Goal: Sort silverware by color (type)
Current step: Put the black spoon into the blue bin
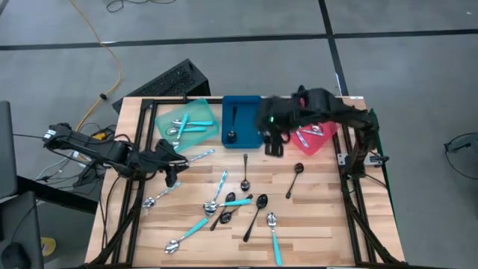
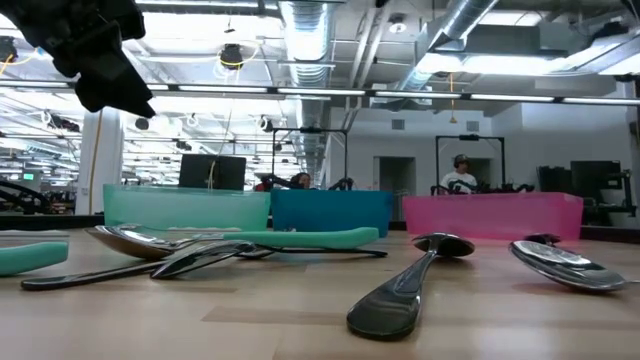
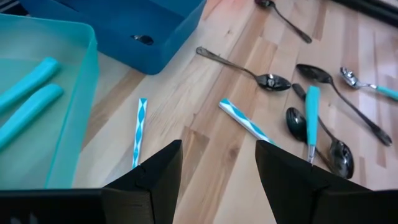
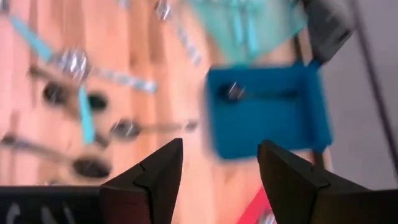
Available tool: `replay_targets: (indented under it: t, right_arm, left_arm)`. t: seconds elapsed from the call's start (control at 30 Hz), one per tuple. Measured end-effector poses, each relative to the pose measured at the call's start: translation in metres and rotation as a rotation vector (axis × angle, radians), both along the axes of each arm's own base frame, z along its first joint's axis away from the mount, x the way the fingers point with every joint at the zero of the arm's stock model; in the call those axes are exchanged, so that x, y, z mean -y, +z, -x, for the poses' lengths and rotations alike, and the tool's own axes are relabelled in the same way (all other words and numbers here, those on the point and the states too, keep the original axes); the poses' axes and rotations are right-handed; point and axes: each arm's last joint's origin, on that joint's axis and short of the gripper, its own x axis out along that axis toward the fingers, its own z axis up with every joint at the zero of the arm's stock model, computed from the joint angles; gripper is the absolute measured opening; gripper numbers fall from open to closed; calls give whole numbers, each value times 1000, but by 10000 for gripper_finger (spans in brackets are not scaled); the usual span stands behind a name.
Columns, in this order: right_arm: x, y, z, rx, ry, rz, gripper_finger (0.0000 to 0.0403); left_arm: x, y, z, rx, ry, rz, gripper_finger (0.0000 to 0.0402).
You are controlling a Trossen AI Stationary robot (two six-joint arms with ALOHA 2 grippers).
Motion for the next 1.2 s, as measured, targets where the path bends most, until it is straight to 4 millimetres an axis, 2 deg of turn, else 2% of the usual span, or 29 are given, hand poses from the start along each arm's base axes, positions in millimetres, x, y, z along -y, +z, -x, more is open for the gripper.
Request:
replay_targets:
  t: [0.2, 0.3, 0.4, 0.47, 0.57, 0.63, 0.8, 0.93, 1.2]
  right_arm:
    - [-51, -38, -11, -143, -2, -37, 230]
    - [-74, -76, -11, -281, -13, 13, 230]
    - [-90, -116, -8, -401, -65, 44, 230]
    - [-93, -141, -1, -469, -196, 45, 230]
    - [-92, -178, 9, -486, -550, 16, 230]
    - [-89, -200, 16, -485, -717, 26, 230]
    - [-87, -243, 28, -472, -856, -13, 230]
    - [-84, -259, 41, -359, -898, -148, 230]
    - [-83, -233, 92, -79, -1185, -230, 230]
  left_arm:
    - [1, -3, -3, -24, -7, 6, 187]
    - [2, -3, -3, -25, -16, 16, 187]
    - [2, -3, -3, -25, -16, 17, 187]
    - [2, -3, -3, -25, -15, 17, 187]
    - [2, -3, -3, -25, -15, 18, 187]
    - [2, -3, -3, -24, -15, 16, 187]
    - [2, -1, -5, -2, -24, 12, 187]
    - [2, -1, -5, -3, -25, 10, 187]
    - [2, -1, -5, -3, -30, 4, 187]
